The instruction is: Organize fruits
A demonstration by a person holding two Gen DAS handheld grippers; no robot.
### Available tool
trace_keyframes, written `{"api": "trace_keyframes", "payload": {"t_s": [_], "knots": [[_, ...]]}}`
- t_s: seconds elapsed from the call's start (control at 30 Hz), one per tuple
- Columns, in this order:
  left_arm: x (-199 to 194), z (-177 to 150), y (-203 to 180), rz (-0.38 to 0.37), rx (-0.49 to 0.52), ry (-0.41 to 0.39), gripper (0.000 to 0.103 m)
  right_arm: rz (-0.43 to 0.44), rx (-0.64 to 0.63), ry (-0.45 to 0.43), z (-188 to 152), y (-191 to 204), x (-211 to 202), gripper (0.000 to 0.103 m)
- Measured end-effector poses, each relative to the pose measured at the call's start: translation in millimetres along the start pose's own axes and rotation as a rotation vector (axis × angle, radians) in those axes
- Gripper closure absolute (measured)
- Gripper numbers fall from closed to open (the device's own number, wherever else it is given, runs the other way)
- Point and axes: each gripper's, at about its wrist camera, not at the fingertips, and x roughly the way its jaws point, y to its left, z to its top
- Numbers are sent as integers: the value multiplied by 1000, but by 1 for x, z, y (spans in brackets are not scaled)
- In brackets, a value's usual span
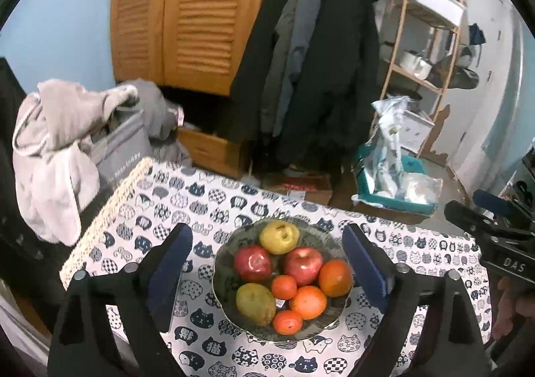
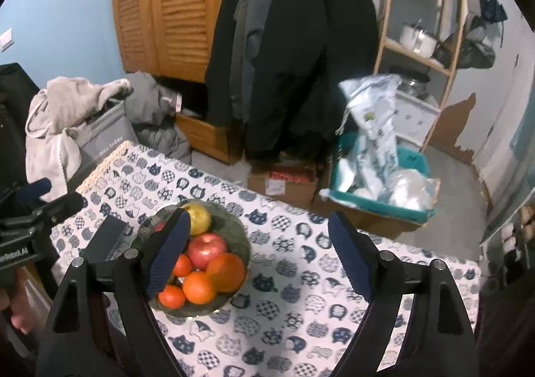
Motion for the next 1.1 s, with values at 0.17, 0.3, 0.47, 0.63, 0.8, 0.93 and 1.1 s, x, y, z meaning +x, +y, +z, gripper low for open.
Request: {"api": "trace_keyframes", "payload": {"t_s": [0.17, 0.3, 0.47, 0.63, 0.8, 0.93, 1.1], "knots": [[-26, 3, -14, -5, 30, -66, 1, -6, 30, -83, -5, -14, -40, 16], [-42, 5, -24, -29, 46, -99, 1, -24, 37, -117, -13, -23, -58, 16], [-59, 7, -37, -47, 65, -130, 1, -74, 37, -164, -23, -34, -78, 16], [-69, 9, -47, -50, 85, -166, 1, -100, 45, -205, -30, -44, -91, 16], [-73, 13, -55, -39, 94, -186, 1, -120, 49, -218, -37, -53, -93, 16], [-72, 14, -59, -40, 101, -191, 1, -123, 62, -216, -39, -61, -91, 16], [-73, 16, -63, -36, 97, -193, 1, -127, 77, -220, -41, -69, -90, 16]]}}
